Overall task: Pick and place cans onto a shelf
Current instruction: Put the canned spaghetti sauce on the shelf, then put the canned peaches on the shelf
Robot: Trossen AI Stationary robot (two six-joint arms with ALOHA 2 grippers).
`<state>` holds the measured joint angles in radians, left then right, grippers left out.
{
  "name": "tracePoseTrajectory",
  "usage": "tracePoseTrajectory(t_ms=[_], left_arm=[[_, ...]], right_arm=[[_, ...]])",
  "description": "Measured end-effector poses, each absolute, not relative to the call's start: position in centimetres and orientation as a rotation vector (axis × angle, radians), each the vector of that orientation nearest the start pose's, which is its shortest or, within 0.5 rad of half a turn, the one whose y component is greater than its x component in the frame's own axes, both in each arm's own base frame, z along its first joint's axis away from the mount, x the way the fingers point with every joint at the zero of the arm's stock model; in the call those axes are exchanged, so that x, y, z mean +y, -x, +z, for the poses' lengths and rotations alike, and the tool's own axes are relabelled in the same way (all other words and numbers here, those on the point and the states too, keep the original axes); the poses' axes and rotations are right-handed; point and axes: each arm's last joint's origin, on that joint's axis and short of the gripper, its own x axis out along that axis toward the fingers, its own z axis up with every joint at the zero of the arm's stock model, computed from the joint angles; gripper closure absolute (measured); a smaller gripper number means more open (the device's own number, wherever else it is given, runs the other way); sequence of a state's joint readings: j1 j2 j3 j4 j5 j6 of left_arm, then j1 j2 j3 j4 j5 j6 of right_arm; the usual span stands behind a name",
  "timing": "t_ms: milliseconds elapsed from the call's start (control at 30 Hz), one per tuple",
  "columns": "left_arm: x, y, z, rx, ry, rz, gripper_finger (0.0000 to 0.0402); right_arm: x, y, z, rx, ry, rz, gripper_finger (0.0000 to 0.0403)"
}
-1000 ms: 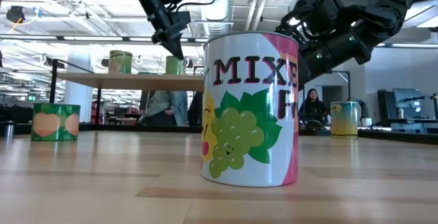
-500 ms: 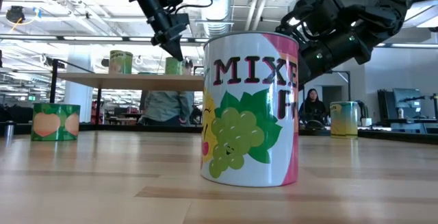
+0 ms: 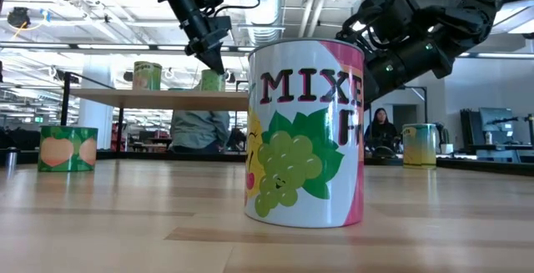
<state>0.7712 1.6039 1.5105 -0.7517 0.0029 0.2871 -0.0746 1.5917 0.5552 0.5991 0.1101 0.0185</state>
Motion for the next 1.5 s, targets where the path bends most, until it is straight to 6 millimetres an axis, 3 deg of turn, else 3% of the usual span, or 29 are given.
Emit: tracePoseTrajectory(t_ms=[867,1200,1333,1500], left_arm=[[24.0,-24.6,33.4,0.881,0.032,0.603,0.0342],[23.8,-24.4,36.6,0.84,0.002,0.614,0.0342],[22.8,-23.8,37.5,0.828,-0.022,0.571,0.0343],[19.8,-23.6,38.6,0.739,-0.067,0.52,0.0376]], right_arm=[[-2.5,-28.8,14.6,0.436,-0.011,-0.186,0.0388],[-2.5,-28.8,14.6,0.436,-0.01,-0.186,0.0388],[-2.5,-28.8,14.6,0.435,-0.01,-0.185,0.0388],[-2.5,-29.0,15.0,0.401,0.009,-0.181,0.0388]])
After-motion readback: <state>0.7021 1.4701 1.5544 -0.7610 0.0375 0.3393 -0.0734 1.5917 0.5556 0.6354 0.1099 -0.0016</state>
